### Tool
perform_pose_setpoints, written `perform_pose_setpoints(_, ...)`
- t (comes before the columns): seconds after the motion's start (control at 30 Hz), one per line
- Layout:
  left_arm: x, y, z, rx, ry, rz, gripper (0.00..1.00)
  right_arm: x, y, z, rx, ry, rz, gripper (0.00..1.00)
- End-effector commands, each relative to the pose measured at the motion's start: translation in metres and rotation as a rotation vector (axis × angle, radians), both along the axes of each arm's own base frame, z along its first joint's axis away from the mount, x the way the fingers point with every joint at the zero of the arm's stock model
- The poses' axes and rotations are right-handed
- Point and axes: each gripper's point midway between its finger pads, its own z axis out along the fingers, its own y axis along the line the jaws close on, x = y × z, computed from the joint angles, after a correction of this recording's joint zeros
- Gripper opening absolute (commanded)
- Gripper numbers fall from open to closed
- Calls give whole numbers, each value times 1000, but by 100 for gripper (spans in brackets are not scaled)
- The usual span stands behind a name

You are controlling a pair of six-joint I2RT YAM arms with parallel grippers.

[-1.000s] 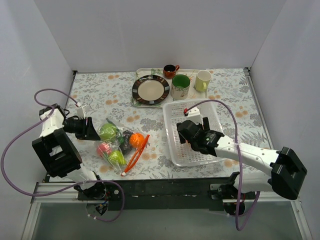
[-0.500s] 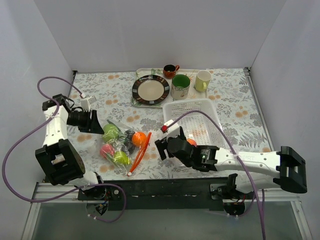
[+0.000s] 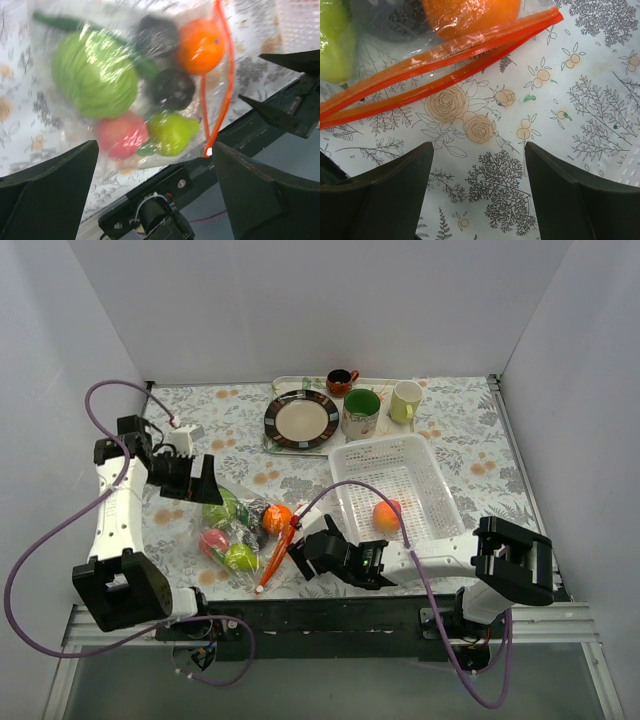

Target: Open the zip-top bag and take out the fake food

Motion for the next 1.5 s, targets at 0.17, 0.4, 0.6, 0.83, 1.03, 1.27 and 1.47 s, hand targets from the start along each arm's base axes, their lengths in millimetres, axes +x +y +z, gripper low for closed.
perform_pose_setpoints(0.17, -12, 68, -40, -50, 48, 199, 98, 5, 34, 25, 125, -35, 29, 81)
perform_pose_setpoints(0.4, -39, 54, -103, -258, 272, 207, 98, 14, 46, 28, 165, -53, 39, 79)
perform_pose_setpoints(0.6, -37, 60, -135, -216, 246, 201, 98, 22, 54, 22, 160, -46, 54, 79)
perform_pose_setpoints(0.83, -45, 56, -138, -202, 227, 163, 96, 8, 71, 12, 195, 15, 138, 78)
perform_pose_setpoints(1.03, -43, 48, -126, -277, 255, 138, 15, -14, 86, 11, 266, 80, 248, 77)
perform_pose_setpoints(1.27, -49, 41, -128, -296, 310, 136, 0, -29, 102, 18, 320, 117, 327, 77)
perform_pose_setpoints(1.47, -49, 34, -121, -294, 299, 127, 0, -36, 113, 14, 325, 146, 359, 76)
